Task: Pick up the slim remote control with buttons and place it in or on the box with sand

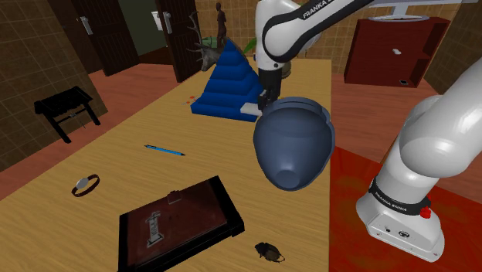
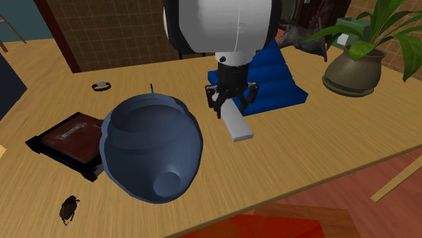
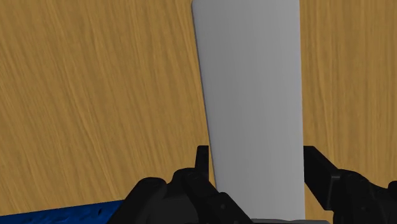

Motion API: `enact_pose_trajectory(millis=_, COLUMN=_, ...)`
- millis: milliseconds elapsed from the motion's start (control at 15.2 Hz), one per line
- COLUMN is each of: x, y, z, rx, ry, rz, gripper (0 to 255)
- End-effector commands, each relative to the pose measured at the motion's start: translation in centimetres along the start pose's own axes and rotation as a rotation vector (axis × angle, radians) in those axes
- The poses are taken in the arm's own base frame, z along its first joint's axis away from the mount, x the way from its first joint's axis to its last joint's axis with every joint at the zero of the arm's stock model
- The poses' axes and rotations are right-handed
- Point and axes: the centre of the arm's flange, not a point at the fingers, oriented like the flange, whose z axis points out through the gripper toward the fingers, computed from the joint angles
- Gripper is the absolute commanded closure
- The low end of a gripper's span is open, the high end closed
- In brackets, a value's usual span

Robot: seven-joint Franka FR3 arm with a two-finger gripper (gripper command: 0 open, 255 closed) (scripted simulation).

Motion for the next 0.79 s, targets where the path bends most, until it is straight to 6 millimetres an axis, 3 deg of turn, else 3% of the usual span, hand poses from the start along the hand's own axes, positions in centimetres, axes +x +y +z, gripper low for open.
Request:
enact_pose_trajectory(millis=0, x=0.0, y=-0.1, z=-1.1, rx=0.000, ry=0.000, rz=0.000, gripper=255)
enact_pose_trajectory(millis=330, x=0.0, y=0.0, z=-3.3, rx=0.000, ry=0.000, rz=0.000, gripper=255)
enact_pose_trajectory(millis=726, x=0.4, y=-7.9, z=-3.5, rx=0.000, ry=0.000, rz=0.000, gripper=255)
